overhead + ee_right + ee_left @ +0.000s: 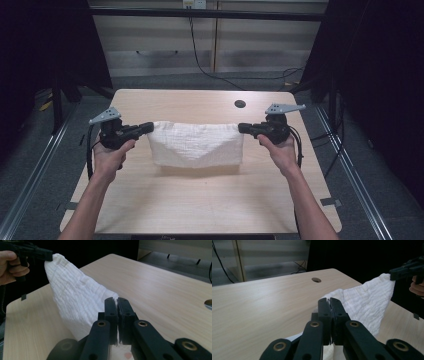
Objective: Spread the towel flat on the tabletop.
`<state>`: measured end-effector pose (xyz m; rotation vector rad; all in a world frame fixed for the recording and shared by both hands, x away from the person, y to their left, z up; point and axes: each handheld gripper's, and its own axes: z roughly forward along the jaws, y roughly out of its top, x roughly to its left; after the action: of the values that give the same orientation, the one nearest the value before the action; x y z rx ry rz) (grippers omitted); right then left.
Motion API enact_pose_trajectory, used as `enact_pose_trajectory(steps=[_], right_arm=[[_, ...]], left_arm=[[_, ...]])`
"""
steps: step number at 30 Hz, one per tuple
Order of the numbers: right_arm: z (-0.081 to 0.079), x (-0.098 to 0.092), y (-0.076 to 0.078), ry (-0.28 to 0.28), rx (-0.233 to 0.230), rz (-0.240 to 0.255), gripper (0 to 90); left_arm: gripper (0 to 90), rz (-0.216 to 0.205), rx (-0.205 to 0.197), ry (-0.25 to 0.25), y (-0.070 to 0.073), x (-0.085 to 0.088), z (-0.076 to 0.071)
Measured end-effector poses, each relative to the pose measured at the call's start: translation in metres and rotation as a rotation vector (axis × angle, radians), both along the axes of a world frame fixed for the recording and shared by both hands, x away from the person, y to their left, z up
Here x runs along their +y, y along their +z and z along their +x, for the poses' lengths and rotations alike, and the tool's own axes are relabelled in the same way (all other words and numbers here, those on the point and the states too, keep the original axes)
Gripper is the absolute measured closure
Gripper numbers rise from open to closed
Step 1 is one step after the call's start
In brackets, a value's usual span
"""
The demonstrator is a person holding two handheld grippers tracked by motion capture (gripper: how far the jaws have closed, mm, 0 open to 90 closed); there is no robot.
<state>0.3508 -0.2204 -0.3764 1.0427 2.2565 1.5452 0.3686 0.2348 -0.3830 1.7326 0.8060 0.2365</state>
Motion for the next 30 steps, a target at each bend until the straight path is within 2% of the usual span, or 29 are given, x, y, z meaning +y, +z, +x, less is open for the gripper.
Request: enact_pose_trajectory(steps=[3,9,11,15,22,30], right_arm=[[0.006,-0.003,0.015,0.000,-0.021,0.011,87.0],[0.017,-0.007,0.041,-0.006,-0.050,0.000,87.0],[0.020,-0.008,0.049,-0.005,-0.058,0.014,87.1],[0.026,-0.007,0.058,-0.007,-0.074,0.010,87.1],[0.042,-0.013,0.066,-0.041,-0.069,0.012,87.2],[0.062,-0.024,0.090,-0.098,-0.079,-0.003,87.2]], left_arm=[[88.2,0.005,-0.017,0.005,0.013,-0.002,0.006],[88.3,0.004,-0.028,0.028,0.031,-0.002,0.021],[88.3,0.001,-0.031,0.036,0.036,-0.003,0.025],[88.4,0.014,-0.036,0.050,0.045,-0.004,0.037],[88.5,-0.039,-0.029,0.078,0.059,-0.006,0.060],[88.5,-0.050,-0.063,0.097,0.085,-0.021,0.080]])
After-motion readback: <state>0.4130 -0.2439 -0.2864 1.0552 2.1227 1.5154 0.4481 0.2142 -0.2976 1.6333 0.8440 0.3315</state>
